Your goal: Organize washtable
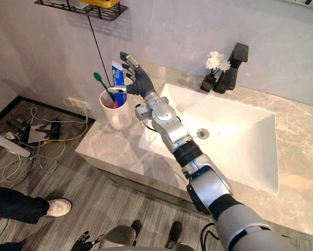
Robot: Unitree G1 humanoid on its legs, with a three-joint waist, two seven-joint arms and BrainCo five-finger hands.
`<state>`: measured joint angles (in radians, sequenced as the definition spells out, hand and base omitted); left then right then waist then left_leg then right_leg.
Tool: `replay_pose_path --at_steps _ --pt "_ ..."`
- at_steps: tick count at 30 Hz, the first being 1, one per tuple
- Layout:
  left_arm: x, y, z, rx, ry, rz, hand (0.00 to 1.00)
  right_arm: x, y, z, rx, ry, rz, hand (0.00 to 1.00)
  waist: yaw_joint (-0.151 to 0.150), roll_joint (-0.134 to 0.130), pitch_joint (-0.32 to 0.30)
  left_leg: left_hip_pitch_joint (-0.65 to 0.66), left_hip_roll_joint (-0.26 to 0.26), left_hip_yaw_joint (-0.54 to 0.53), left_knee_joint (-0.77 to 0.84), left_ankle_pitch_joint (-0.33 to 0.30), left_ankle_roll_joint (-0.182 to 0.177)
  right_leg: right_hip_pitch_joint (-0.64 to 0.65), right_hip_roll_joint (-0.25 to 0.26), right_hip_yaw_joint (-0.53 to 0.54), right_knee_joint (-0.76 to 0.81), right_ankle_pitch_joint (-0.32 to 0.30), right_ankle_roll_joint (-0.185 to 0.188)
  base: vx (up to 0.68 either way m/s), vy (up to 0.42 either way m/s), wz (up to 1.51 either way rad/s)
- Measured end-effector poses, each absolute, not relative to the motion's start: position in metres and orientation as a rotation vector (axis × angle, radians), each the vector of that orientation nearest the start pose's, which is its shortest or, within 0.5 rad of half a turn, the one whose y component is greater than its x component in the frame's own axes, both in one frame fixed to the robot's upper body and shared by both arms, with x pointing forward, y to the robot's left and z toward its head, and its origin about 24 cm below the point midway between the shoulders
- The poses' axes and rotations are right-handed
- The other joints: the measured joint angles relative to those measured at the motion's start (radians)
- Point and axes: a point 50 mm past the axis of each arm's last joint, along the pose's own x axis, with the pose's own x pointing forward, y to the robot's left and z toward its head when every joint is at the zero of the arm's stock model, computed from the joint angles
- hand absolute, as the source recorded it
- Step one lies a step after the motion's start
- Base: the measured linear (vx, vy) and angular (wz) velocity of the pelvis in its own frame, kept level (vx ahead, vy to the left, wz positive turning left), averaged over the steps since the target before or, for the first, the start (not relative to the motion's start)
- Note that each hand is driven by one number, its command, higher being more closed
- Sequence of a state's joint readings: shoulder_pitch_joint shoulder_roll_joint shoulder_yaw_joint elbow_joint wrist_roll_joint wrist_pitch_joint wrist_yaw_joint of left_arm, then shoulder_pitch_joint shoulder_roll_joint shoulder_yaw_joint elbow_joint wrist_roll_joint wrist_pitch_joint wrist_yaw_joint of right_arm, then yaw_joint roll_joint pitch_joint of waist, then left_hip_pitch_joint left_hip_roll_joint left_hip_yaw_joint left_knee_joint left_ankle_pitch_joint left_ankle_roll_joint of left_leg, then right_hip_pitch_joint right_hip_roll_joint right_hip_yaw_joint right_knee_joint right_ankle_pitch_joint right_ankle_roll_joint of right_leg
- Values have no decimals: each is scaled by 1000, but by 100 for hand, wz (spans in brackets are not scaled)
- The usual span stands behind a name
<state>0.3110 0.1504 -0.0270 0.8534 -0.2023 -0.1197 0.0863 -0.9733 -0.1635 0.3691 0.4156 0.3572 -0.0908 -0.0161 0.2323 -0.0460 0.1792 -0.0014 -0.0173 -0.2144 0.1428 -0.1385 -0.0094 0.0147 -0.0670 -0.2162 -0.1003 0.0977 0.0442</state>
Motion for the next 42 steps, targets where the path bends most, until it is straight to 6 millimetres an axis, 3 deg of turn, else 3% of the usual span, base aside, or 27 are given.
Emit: replay_pose_path --at_steps 7,10,12,14,15,17,18,22,24,27,29,32,36,38,40,42 --pt "44 215 -152 -6 1044 309 0 327 -80 304 -166 -868 470 0 -43 -6 -6 28 0 10 -6 0 0 23 0 5 0 0 0 -7 10 -3" --pt "40 216 -154 -10 1058 310 0 297 -117 345 -163 -1108 376 0 -59 -6 -6 46 1 27 -15 1 0 29 0 25 0 1 1 -23 25 -17" --pt "36 216 -156 -9 1079 315 0 265 -155 369 -156 -1310 246 0 -84 -6 -21 52 1 29 -24 1 1 30 -1 27 0 1 1 -8 22 -8" --pt "32 216 -157 -9 1095 318 0 245 -183 376 -155 -1410 139 0 -93 -5 -37 55 1 33 -28 1 1 29 -2 30 0 0 1 12 17 -4" --pt "29 217 -158 -9 1106 323 0 229 -210 377 -144 -1479 10 0 -107 -5 -49 61 1 41 -35 2 2 29 -2 35 0 0 2 16 29 -10" --pt "27 217 -158 -13 1115 330 0 216 -238 374 -140 -1512 -130 0 -116 -2 -57 65 2 52 -41 2 4 26 -1 48 -1 0 2 -1 26 -21" --pt "26 216 -159 -9 1119 328 0 206 -262 368 -138 -1517 -253 0 -121 1 -65 63 2 59 -45 2 4 17 -1 58 -4 0 2 -13 26 -22" --pt "20 214 -161 -20 1146 334 0 180 -339 327 -50 -1403 -625 0 -162 17 -90 59 3 83 -72 7 12 -11 -1 81 -4 0 2 7 25 -18" --pt "19 213 -161 -28 1150 328 0 165 -365 305 -33 -1335 -759 0 -167 24 -102 50 2 87 -74 7 12 -24 0 88 -4 0 3 21 12 -14" --pt "17 209 -162 -55 1153 329 0 131 -407 245 4 -1128 -1046 0 -196 32 -128 43 5 91 -92 7 13 -44 3 92 -4 -4 8 73 13 -7" --pt "17 207 -162 -86 1149 354 0 113 -418 210 -10 -981 -1180 0 -212 45 -147 40 8 105 -100 6 14 -56 5 103 -4 -10 11 85 20 -16" --pt "20 204 -162 -134 1128 391 0 80 -420 146 -6 -703 -1412 0 -223 60 -164 43 15 131 -107 3 17 -69 10 110 -4 -22 14 68 12 -17" --pt "28 201 -160 -166 1086 423 0 50 -397 69 110 -372 -1613 0 -222 65 -176 73 25 172 -100 2 15 -44 12 97 0 -45 5 53 -13 -16" --pt "31 200 -160 -167 1077 438 0 48 -387 43 165 -265 -1636 0 -218 66 -179 84 32 194 -90 -8 1 -37 6 49 7 -50 4 -1 -10 -21" --pt "37 198 -159 -169 1060 437 0 54 -363 4 256 -71 -1590 0 -221 66 -180 86 39 202 -72 -16 -3 -38 5 29 36 -64 2 -6 -9 -5" --pt "44 196 -159 -175 1044 439 0 59 -348 -20 294 61 -1526 0 -221 72 -183 87 46 217 -70 -22 -5 -42 8 26 50 -73 1 -5 -10 3"
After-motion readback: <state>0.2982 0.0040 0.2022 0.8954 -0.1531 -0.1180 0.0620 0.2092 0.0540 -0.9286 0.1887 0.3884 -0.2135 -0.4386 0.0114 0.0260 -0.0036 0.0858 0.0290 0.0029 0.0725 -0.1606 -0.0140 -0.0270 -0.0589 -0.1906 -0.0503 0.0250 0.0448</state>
